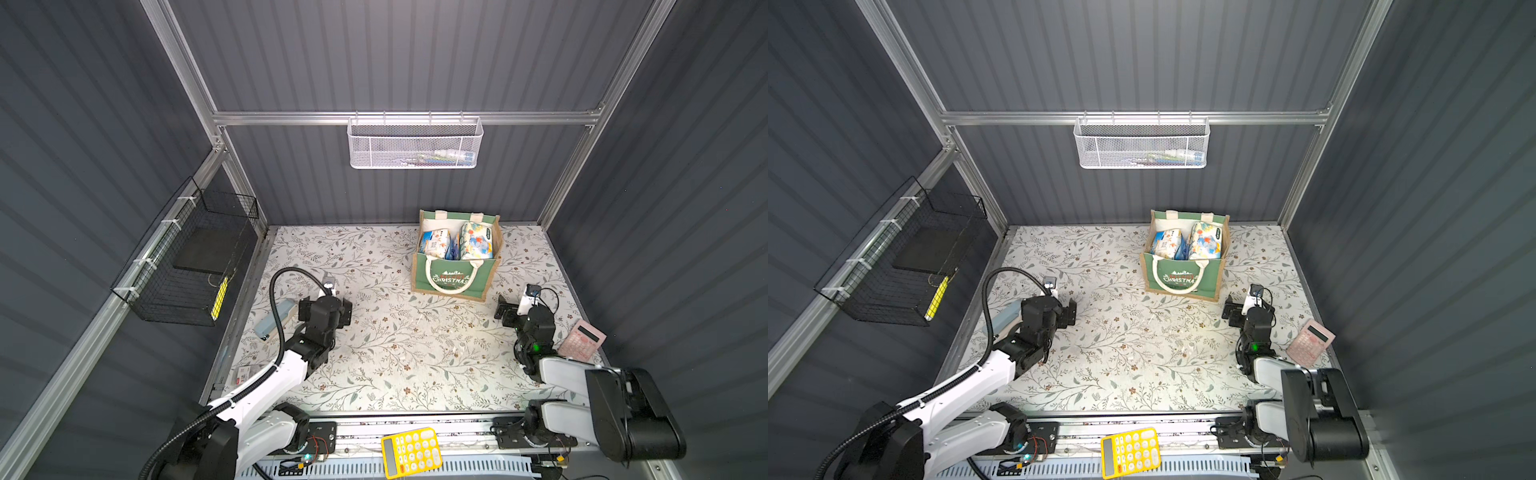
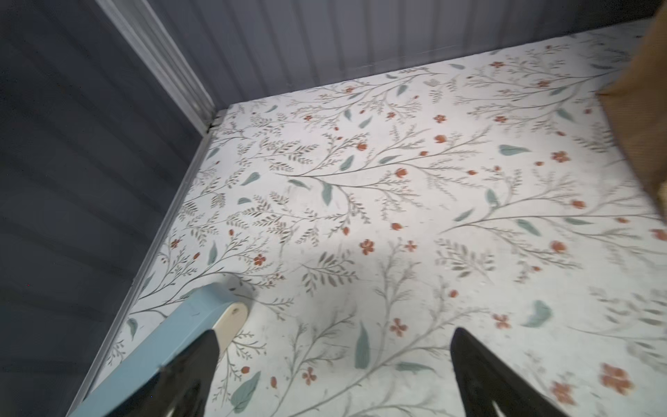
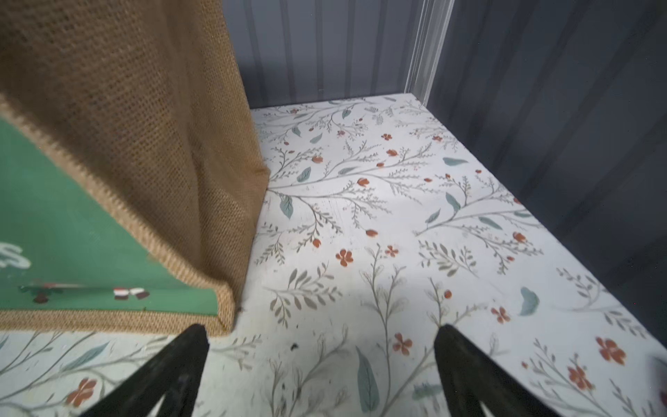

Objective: Put tissues into the canvas bag
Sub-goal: Reset both arms

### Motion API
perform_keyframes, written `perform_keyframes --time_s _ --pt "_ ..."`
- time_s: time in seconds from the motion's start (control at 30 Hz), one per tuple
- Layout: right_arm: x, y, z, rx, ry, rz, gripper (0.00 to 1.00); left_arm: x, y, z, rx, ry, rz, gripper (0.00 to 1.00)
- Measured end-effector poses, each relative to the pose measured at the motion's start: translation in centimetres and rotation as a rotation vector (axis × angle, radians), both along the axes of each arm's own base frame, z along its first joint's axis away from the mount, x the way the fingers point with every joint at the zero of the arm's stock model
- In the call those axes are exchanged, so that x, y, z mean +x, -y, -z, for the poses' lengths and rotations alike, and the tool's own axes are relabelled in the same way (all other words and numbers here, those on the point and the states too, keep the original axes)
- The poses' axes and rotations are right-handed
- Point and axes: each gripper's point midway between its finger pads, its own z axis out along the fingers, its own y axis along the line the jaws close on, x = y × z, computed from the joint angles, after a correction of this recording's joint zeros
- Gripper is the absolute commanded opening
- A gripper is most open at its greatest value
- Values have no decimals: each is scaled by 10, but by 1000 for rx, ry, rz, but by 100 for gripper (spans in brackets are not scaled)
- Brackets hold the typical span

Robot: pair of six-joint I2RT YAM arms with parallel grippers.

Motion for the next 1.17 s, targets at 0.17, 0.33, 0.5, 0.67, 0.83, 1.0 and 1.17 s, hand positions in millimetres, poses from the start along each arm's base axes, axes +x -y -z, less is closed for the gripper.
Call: perform_keyframes --time_s 0.17,0.33,0.5,0.67,0.83,1.0,1.17 --pt "18 0 3 -8 12 -21 99 26 -26 40 19 12 -50 100" --pt "24 -1 -7 -6 45 -39 99 40 -47 79 -37 9 -29 99" --pt "26 -5 -10 -8 52 -63 99 58 -62 94 -89 -3 -35 100" --pt "26 -5 -10 -10 51 -68 99 90 -53 63 -122 76 -5 100" --pt "26 -6 -10 -10 51 -69 99 89 -51 68 -126 55 8 100" --pt "26 -6 -10 -9 51 -70 99 89 -50 69 -128 48 11 100" --pt "26 -6 -10 -9 51 -70 99 88 -50 71 -129 41 14 100"
